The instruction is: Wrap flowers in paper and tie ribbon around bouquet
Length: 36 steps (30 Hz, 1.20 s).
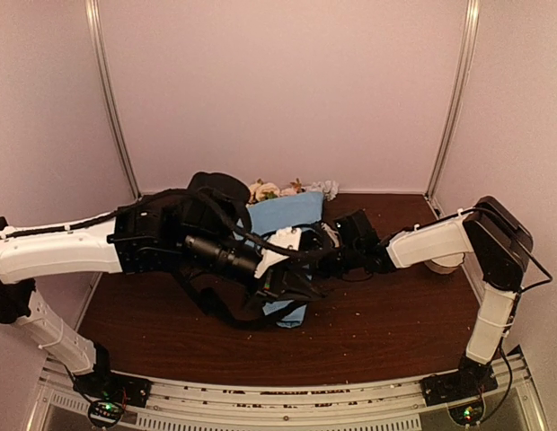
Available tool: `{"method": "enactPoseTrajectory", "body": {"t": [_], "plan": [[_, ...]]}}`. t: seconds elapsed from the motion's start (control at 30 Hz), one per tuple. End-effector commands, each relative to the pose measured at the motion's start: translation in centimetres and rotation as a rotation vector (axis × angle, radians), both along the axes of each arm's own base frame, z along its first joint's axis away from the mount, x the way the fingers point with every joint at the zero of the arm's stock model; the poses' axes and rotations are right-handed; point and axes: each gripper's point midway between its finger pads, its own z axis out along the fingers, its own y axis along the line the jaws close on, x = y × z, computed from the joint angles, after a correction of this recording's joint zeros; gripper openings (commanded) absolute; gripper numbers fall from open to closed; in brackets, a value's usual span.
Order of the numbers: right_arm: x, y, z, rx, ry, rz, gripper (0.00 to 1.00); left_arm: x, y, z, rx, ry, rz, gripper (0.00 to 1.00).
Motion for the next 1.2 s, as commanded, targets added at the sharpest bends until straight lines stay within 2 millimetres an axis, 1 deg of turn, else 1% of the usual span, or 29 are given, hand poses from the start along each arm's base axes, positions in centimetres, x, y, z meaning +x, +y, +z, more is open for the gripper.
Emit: {"method": "enactPoseTrajectory", "body": {"t": [0.0,0.03,0.07,0.13,0.2,0.27,0.3,0.33,0.37,0.43,0.47,0.5,0.53,0.57,0.63,0.7,0.73,0.77,0.83,0.87,0.93,1.0,1.07,1.17], "plan": [[1.4,0.4,4.5,0.053,-0.102,-0.007,0.0,-2.4,-2.1,7.7,-0.201,-0.125,-0.162,0.0],[1.4,0.4,4.6,0.052,-0.105,-0.005,0.0,-2.7,-2.6,8.2,-0.22,-0.123,-0.19,0.0],[1.5,0.5,4.7,0.048,-0.106,-0.003,0.0,-3.0,-3.3,8.0,-0.216,-0.114,-0.221,0.0],[1.6,0.6,4.9,0.035,-0.111,0.007,0.0,-3.4,-4.5,6.5,-0.173,-0.072,-0.278,0.0],[1.7,0.6,5.1,0.03,-0.115,0.01,0.0,-2.5,-5.7,4.1,-0.114,-0.07,-0.27,0.0],[1.7,0.6,5.5,0.032,-0.122,0.013,0.0,-1.8,-7.2,0.9,-0.041,-0.143,-0.253,0.0],[1.6,0.6,5.5,0.028,-0.123,0.016,0.0,-1.9,-8.2,-0.3,-0.008,-0.175,-0.255,0.0],[1.7,0.6,5.6,0.022,-0.124,0.016,0.0,-1.9,-9.6,-2.2,0.042,-0.195,-0.26,0.0],[1.7,0.6,5.5,0.016,-0.122,0.019,0.0,-2.2,-10.7,-2.9,0.064,-0.205,-0.279,0.0],[1.6,0.7,5.5,0.015,-0.12,0.025,0.0,-2.3,-12.7,-2.5,0.04,-0.21,-0.28,0.0],[1.5,0.6,5.6,0.019,-0.118,0.025,0.0,-1.8,-13.6,-1.8,0.007,-0.212,-0.256,0.0],[1.4,0.6,5.5,0.023,-0.117,0.023,0.0,-1.2,-14.6,-0.6,-0.046,-0.225,-0.217,0.0],[1.3,0.5,5.6,0.028,-0.118,0.021,0.0,-0.5,-15.1,-0.2,-0.063,-0.236,-0.178,0.0],[1.2,0.4,5.5,0.032,-0.118,0.018,0.0,0.3,-15.9,0.9,-0.112,-0.256,-0.13,0.0],[0.9,0.4,5.3,0.038,-0.111,0.021,0.0,2.1,-16.6,2.3,-0.153,-0.291,-0.029,0.0],[0.7,0.5,5.0,0.039,-0.1,0.031,0.0,4.0,-17.0,3.9,-0.183,-0.317,0.072,0.0],[0.7,0.5,4.9,0.041,-0.098,0.031,0.0,5.0,-17.0,5.0,-0.206,-0.326,0.128,0.0],[0.6,0.5,4.8,0.041,-0.095,0.031,0.0,6.6,-16.7,6.0,-0.224,-0.322,0.205,0.0],[0.5,0.6,4.7,0.044,-0.093,0.033,0.0,9.9,-15.9,7.3,-0.25,-0.289,0.321,0.0],[0.5,0.6,4.7,0.045,-0.092,0.035,0.0,11.5,-15.4,7.7,-0.26,-0.262,0.363,0.0],[0.4,0.8,4.7,0.047,-0.092,0.043,0.0,14.8,-14.3,7.6,-0.268,-0.198,0.445,0.0],[0.3,0.8,4.7,0.047,-0.093,0.05,0.0,17.5,-13.2,6.8,-0.259,-0.147,0.499,0.0],[0.2,0.8,4.6,0.042,-0.092,0.056,0.0,19.0,-12.3,6.0,-0.251,-0.126,0.522,0.0],[-0.1,0.7,4.2,0.036,-0.088,0.063,0.0,20.3,-10.8,5.4,-0.259,-0.118,0.56,0.0]]}}
